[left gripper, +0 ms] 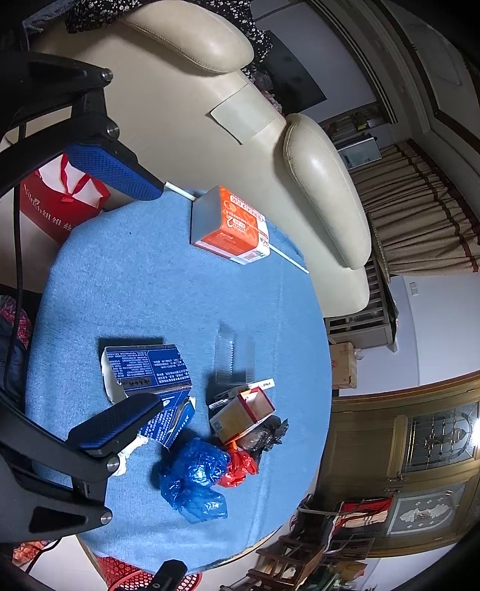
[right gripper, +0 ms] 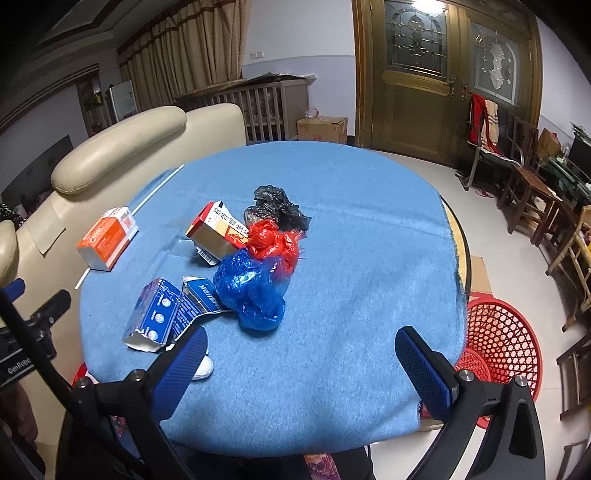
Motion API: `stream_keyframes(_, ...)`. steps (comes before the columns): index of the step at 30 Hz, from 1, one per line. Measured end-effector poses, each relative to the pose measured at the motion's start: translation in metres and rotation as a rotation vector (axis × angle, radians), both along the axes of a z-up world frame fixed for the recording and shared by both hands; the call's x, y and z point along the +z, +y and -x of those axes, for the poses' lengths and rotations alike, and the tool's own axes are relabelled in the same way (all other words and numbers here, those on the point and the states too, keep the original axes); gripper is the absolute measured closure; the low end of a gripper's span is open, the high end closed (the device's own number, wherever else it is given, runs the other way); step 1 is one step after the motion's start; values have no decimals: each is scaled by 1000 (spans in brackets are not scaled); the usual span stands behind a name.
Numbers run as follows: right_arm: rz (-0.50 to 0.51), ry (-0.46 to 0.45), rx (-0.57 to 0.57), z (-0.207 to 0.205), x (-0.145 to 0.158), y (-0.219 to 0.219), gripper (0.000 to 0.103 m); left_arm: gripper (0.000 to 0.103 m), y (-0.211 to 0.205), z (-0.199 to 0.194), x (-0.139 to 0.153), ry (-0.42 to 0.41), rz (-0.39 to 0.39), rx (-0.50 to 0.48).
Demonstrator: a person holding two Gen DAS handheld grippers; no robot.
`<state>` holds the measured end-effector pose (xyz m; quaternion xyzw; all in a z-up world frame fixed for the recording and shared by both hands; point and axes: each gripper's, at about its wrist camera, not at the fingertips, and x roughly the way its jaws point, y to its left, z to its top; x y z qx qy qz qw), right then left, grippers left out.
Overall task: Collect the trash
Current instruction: 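Move both tools toward the blue plastic bag and blue carton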
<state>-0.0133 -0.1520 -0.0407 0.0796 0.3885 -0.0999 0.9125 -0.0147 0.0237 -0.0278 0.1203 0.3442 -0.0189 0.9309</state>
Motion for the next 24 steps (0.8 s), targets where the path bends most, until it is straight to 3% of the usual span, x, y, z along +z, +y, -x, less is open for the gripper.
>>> stream_keyframes(6, 4, 19, 36, -18, -9, -5, 0, 0, -2, -13, -14, 40, 9, -13)
stream_keyframes(12, -115, 12, 128, -58, -32, -17, 1, 0, 0, -41, -48, 179, 64, -37)
stream_keyframes(20, -224, 132, 183, -117, -72, -23, 33, 0, -6, -66, -74, 312, 137, -98)
stream_keyframes(24, -306, 184, 228, -130, -88, -19, 35, 0, -14, -80, -84, 389, 210, -126)
